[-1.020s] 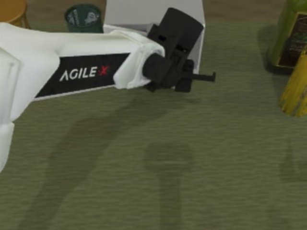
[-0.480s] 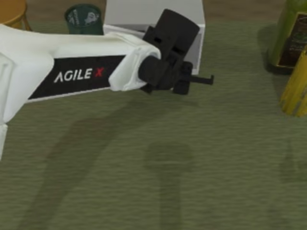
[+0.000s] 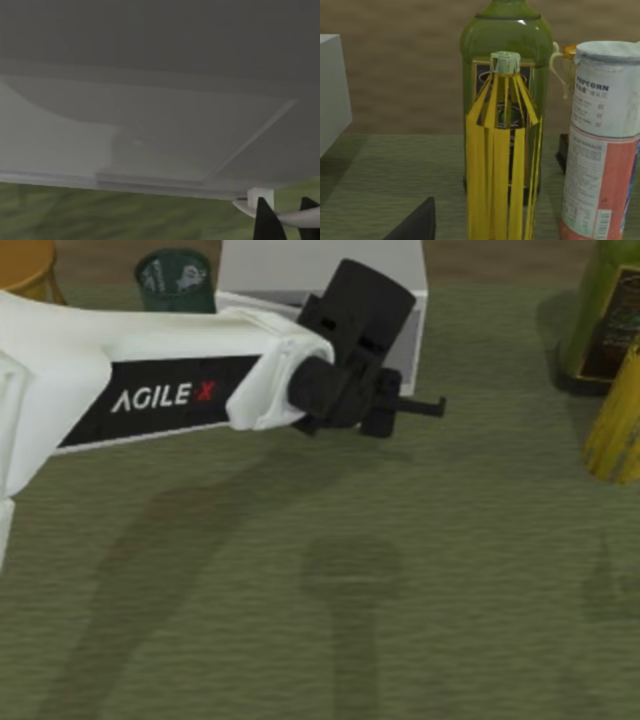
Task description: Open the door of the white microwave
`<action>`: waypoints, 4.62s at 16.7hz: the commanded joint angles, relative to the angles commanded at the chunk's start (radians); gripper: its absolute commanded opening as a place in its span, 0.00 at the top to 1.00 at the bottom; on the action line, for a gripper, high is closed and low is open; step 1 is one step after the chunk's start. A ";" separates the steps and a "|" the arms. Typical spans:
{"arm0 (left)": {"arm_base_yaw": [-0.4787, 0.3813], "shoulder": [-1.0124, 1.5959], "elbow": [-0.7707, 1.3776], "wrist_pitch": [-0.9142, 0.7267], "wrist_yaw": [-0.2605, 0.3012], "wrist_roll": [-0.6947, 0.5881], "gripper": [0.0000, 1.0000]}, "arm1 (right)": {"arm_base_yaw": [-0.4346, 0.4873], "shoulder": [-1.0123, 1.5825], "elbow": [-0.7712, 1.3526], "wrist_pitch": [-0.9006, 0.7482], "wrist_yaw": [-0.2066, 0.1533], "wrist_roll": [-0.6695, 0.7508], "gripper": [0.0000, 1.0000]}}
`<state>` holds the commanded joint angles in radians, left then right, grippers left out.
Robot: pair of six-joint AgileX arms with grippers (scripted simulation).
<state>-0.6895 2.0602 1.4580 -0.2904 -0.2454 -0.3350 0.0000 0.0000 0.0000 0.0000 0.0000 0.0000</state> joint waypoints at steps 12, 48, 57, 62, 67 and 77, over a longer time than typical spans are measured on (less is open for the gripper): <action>0.000 0.000 0.000 0.000 0.000 0.000 1.00 | 0.000 0.000 0.000 0.000 0.000 0.000 0.00; -0.001 -0.024 -0.037 0.023 0.036 0.031 1.00 | 0.000 0.000 0.000 0.000 0.000 0.000 0.00; 0.016 -0.053 -0.082 0.045 0.059 0.074 1.00 | 0.000 0.000 0.000 0.000 0.000 0.000 0.00; 0.016 -0.053 -0.082 0.045 0.059 0.074 1.00 | 0.000 0.000 0.000 0.000 0.000 0.000 0.00; 0.016 -0.053 -0.082 0.045 0.059 0.074 1.00 | 0.000 0.000 0.000 0.000 0.000 0.000 0.00; 0.016 -0.053 -0.082 0.045 0.059 0.074 1.00 | 0.000 0.000 0.000 0.000 0.000 0.000 0.00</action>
<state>-0.6731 2.0077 1.3763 -0.2454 -0.1867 -0.2608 0.0000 0.0000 0.0000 0.0000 0.0000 0.0000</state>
